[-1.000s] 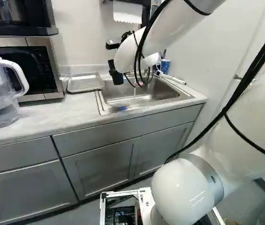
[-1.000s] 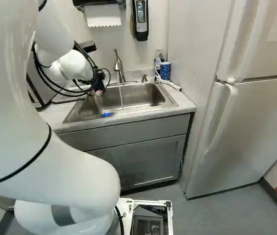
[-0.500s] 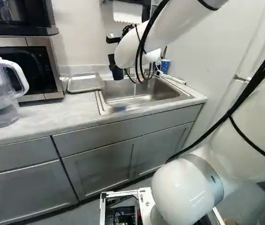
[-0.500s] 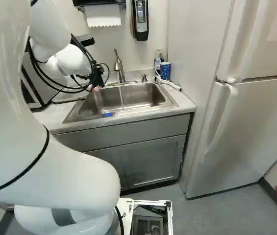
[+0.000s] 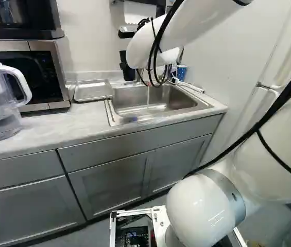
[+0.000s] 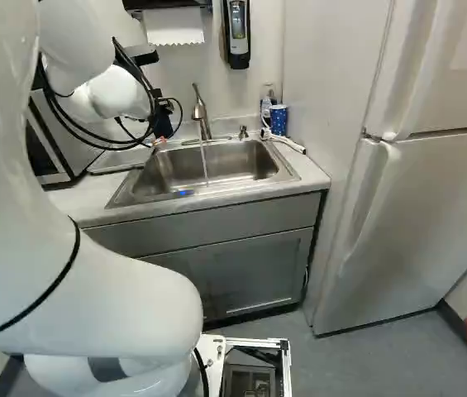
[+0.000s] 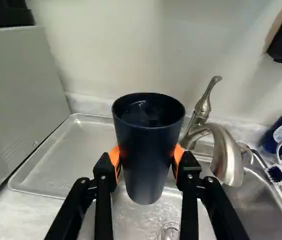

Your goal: Rinse the cup and place it in the tray

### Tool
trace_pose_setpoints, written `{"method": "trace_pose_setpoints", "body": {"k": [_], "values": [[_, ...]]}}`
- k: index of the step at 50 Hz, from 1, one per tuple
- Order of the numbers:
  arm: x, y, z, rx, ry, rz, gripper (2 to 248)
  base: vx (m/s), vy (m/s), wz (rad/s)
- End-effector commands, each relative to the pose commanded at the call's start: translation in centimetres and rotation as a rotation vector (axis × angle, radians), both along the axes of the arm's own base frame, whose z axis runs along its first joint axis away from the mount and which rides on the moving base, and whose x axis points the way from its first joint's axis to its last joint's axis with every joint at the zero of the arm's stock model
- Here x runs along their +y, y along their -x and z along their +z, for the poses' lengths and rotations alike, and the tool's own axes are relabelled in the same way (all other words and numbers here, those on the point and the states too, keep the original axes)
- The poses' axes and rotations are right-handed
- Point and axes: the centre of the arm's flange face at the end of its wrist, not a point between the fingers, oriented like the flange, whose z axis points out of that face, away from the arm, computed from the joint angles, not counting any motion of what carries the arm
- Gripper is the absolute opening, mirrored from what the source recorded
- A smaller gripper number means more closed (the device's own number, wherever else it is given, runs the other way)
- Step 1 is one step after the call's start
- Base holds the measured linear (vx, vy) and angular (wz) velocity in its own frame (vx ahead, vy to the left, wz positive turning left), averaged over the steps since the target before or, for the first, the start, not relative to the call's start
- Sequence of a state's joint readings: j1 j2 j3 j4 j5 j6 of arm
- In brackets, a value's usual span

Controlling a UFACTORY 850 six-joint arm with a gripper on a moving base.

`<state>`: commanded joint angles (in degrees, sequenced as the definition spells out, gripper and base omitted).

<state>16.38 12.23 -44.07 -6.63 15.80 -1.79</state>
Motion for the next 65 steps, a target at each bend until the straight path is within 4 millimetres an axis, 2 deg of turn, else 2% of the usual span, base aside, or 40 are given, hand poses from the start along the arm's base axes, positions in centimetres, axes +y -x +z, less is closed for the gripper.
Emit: {"method": "trace_pose_setpoints", "body": {"k": [25,65], "values": [[0.0,0.0,0.0,0.005,-0.016,-0.005,121,0.0,0.0,0.0],[0.0,0.0,0.0,0.126,-0.38,-0.13,121,0.0,0.0,0.0]]}}
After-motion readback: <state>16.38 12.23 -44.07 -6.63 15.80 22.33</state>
